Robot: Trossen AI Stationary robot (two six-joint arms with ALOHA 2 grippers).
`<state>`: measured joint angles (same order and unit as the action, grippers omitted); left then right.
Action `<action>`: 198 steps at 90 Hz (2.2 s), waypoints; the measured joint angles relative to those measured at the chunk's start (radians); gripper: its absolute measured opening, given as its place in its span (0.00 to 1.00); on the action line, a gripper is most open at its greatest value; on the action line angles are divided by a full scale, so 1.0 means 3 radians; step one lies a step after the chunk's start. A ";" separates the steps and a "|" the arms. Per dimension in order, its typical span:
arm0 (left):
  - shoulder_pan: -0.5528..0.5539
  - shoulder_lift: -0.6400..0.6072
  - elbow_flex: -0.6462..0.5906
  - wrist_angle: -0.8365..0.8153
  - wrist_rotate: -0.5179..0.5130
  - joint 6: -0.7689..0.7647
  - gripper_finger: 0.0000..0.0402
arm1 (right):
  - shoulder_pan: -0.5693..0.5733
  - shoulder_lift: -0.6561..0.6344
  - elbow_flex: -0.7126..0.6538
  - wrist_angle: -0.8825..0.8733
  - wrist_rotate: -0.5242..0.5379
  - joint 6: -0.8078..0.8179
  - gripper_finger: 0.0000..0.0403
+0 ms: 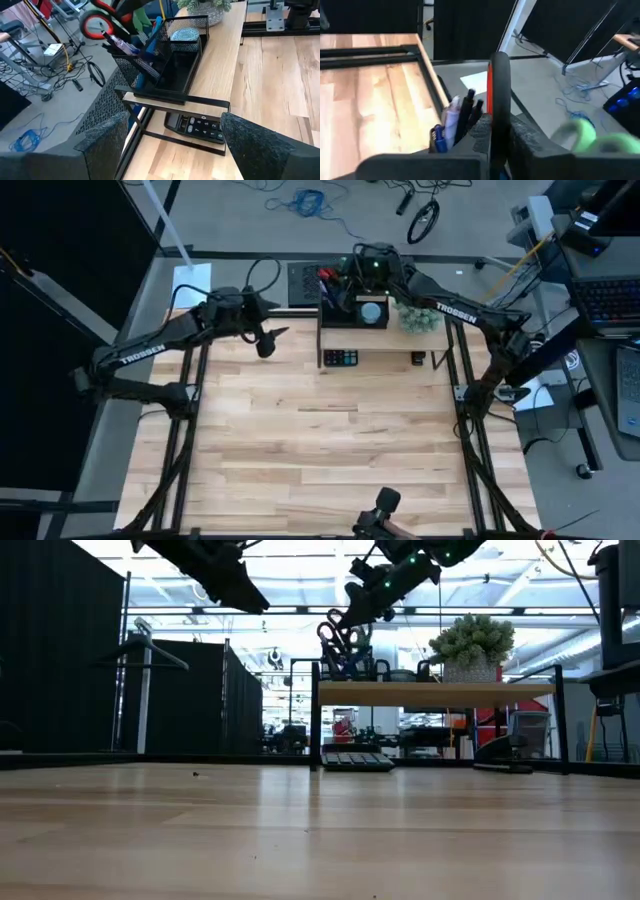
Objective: Pick and place office supplies into organizer
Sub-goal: Remove the black scissors from the desk organizer on the shelf
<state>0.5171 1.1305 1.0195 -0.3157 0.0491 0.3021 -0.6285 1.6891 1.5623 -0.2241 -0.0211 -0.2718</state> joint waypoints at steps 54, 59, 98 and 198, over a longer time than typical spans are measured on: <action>0.0000 0.0000 0.0000 0.0062 -0.0001 -0.0013 0.77 | 0.0322 -0.0811 0.0000 0.0077 -0.0004 0.0397 0.04; 0.0000 0.0000 0.0000 0.0062 -0.0003 -0.0013 0.77 | 0.0408 -0.0908 0.0000 0.0005 -0.0014 0.0489 0.04; 0.0000 0.0000 0.0000 0.0062 -0.0002 -0.0010 0.77 | 0.1164 -0.1360 0.0001 -0.2291 -0.0026 0.1959 0.04; -0.0001 0.0281 0.0000 0.0196 -0.0001 -0.0021 0.77 | 0.3127 -0.1124 -0.2351 -0.3278 0.0229 0.6251 0.04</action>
<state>0.5167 1.2149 1.0195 -0.2568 0.0488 0.2959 0.3096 1.3520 0.8570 -1.2074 0.0475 1.6035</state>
